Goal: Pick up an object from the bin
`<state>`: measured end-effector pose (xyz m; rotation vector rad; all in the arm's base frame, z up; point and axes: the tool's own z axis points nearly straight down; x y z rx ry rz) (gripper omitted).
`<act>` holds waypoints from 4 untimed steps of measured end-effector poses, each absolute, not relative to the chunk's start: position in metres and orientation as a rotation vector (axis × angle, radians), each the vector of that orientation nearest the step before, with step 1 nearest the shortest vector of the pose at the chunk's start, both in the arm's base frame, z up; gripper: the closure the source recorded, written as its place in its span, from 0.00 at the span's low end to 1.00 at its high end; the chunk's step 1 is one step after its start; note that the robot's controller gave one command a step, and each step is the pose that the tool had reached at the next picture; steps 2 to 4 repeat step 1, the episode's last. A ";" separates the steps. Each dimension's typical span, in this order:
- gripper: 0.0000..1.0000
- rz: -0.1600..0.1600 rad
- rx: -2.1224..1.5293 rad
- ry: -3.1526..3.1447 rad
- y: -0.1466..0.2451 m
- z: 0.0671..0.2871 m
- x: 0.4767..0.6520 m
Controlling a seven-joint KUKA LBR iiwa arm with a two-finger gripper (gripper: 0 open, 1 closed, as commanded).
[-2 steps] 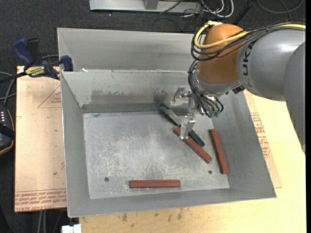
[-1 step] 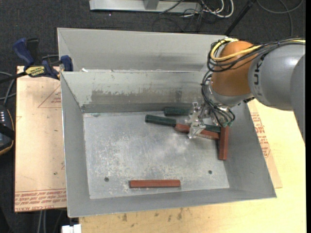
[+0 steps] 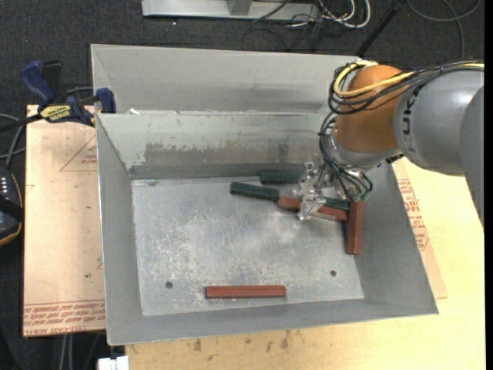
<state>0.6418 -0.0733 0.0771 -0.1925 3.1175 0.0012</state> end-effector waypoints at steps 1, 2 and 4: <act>1.00 0.004 -0.195 3.127 -0.073 0.082 0.639; 1.00 0.004 -0.195 3.127 -0.073 0.082 0.639; 1.00 0.004 -0.195 3.127 -0.073 0.082 0.639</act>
Offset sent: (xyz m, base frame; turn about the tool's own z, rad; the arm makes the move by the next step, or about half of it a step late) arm 0.0004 0.0029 -0.0071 -0.1637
